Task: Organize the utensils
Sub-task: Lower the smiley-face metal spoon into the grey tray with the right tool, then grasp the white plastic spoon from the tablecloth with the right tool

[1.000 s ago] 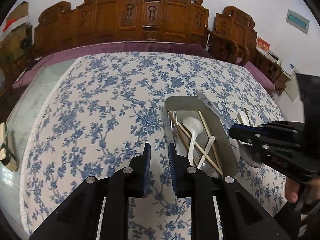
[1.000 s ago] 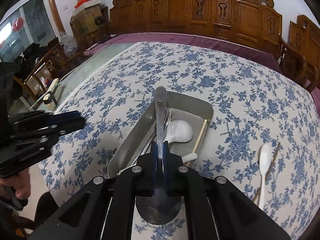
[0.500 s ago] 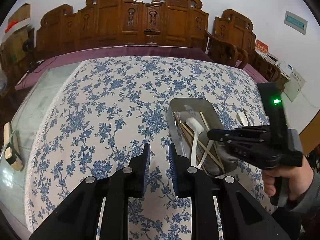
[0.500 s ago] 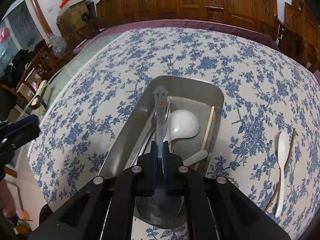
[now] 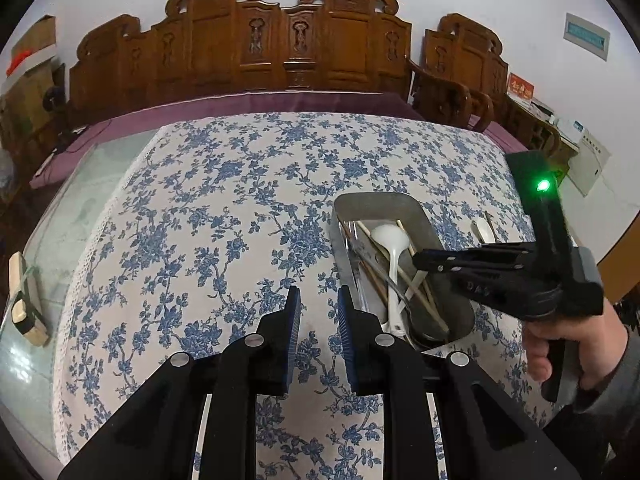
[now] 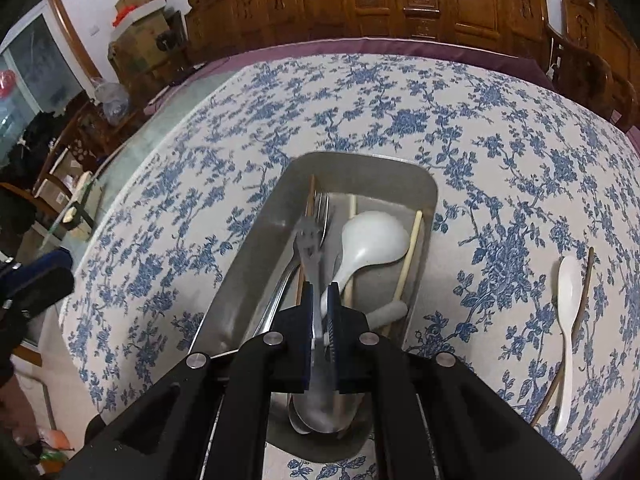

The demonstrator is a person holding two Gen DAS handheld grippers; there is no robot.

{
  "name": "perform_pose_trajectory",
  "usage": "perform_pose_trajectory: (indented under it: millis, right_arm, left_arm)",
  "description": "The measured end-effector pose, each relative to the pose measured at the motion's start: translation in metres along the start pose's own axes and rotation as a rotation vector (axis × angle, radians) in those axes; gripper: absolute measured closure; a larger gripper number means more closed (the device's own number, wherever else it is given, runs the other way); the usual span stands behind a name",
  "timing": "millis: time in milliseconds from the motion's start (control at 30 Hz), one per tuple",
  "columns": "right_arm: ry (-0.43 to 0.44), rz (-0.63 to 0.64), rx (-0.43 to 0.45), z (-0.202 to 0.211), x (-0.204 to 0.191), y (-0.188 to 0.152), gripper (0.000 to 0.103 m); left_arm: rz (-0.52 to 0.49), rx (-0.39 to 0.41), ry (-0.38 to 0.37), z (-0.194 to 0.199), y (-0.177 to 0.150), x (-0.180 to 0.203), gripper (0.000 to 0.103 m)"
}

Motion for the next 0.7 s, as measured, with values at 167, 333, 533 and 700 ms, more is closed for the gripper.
perform_pose_trajectory:
  millis: [167,333,533,700]
  right_arm:
    - [0.011,0.011,0.038,0.018,0.007,0.001,0.093]
    - [0.005,0.010,0.060,0.035,0.023,-0.005,0.093]
    - [-0.008,0.021,0.070,0.061,0.048,-0.024,0.093]
    - [-0.043,0.008,0.075,0.089,0.082,-0.045,0.075]
  left_arm:
    - [-0.004,-0.004,0.005,-0.004,-0.001,0.004,0.085]
    - [-0.007,-0.008,0.003,-0.010,-0.002,0.010,0.084]
    - [-0.014,-0.006,-0.007,-0.015,-0.004,0.025,0.075]
    - [-0.010,0.002,-0.013,-0.021,-0.003,0.042,0.050]
Point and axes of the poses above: each gripper's, at about its wrist camera, not at the fingertips, and z roughly against the way its jaws point, x to its right, y to its top, the point moved 10 cm from there along -z, roughly the way its jaws point, and after that the axes turned 14 degrees about z, right-handed, at the moved point
